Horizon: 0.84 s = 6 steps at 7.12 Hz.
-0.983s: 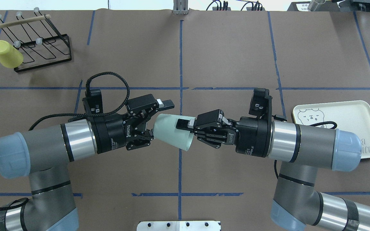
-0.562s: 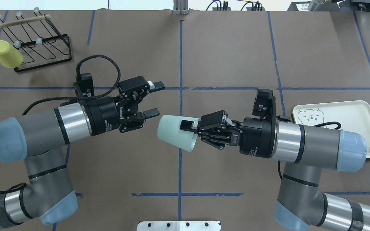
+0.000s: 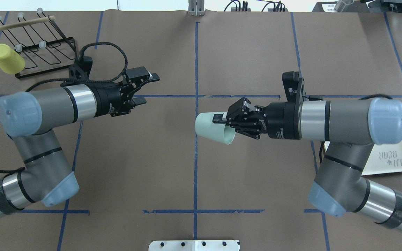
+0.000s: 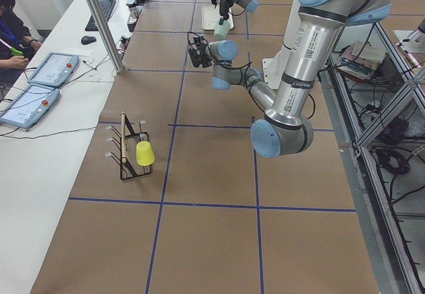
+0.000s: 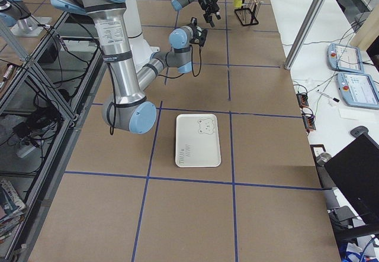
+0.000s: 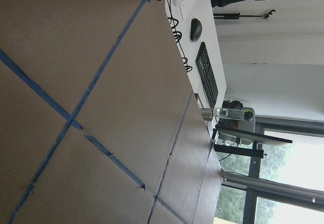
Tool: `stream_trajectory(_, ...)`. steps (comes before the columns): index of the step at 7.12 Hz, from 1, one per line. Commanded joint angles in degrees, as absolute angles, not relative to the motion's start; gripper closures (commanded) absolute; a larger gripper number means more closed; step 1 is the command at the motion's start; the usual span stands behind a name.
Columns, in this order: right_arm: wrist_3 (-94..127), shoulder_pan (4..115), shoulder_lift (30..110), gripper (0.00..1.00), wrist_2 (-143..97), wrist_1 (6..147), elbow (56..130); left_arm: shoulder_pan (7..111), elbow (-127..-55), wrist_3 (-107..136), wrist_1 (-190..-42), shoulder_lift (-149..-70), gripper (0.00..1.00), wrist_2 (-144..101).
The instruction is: Left arm grabs green cup and hands to right arm on tray
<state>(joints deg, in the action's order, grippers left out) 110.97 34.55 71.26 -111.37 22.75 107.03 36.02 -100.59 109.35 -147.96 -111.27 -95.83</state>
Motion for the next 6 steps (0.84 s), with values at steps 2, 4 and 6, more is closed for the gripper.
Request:
stream_trajectory(2, 94.73, 46.02, 68.47, 1.0, -126.53, 53.25, 107.92, 49.36, -103.34, 85.79, -125.24, -109.18, 0.0, -115.45)
stream_trajectory(4, 80.41, 48.59, 68.56, 1.0, -127.53, 74.59, 112.48, 50.79, -112.1, 61.12, -102.0, -105.75, 0.0, -115.75)
stream_trajectory(6, 60.05, 52.97, 69.34, 1.0, -127.53, 92.83, 116.35, 55.43, -119.94, 36.42, -84.17, -101.54, 0.0, -116.19)
